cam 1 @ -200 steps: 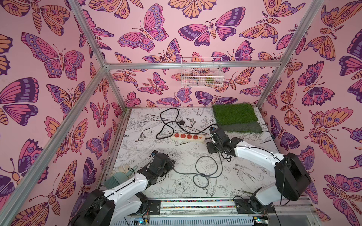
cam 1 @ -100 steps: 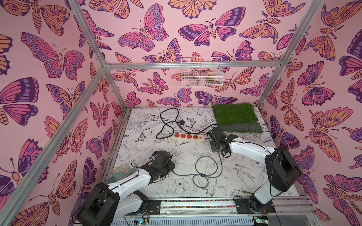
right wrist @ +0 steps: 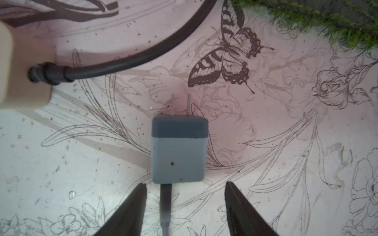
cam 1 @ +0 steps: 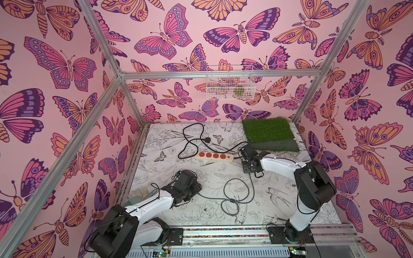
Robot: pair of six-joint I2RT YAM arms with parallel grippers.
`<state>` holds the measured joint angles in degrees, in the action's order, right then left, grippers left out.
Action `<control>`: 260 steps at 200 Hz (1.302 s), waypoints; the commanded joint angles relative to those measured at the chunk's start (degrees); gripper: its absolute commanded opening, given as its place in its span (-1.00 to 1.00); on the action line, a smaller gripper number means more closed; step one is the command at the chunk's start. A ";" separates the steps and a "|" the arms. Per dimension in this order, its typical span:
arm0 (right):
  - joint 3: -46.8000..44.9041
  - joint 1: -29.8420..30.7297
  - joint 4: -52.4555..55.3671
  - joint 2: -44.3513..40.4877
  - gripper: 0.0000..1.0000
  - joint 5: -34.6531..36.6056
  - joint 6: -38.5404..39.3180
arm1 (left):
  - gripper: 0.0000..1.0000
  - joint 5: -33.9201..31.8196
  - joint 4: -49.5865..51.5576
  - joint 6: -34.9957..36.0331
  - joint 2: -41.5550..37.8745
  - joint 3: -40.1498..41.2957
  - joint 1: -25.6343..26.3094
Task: Charge mp3
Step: Place the MP3 player at the center of the board, then pick up the plug from the center of the board.
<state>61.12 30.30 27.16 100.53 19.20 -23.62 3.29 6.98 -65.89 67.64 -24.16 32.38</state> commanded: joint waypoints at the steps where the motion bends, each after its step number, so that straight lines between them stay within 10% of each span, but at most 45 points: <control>1: 1.71 -0.96 -1.20 1.21 0.23 -2.13 -0.47 | 0.37 0.06 4.19 0.76 0.51 -0.59 0.14; 70: 1.72 -2.31 -3.05 2.36 0.16 -3.51 -0.53 | 0.92 -1.26 12.23 1.32 -3.59 -4.23 0.14; 260: -1.26 -4.29 -6.69 2.77 -0.31 -7.83 -1.91 | 1.00 -6.02 34.95 1.82 -3.80 -18.71 0.14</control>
<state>61.12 26.33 20.29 102.67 13.17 -24.23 -1.13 37.45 -64.93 61.95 -40.99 32.38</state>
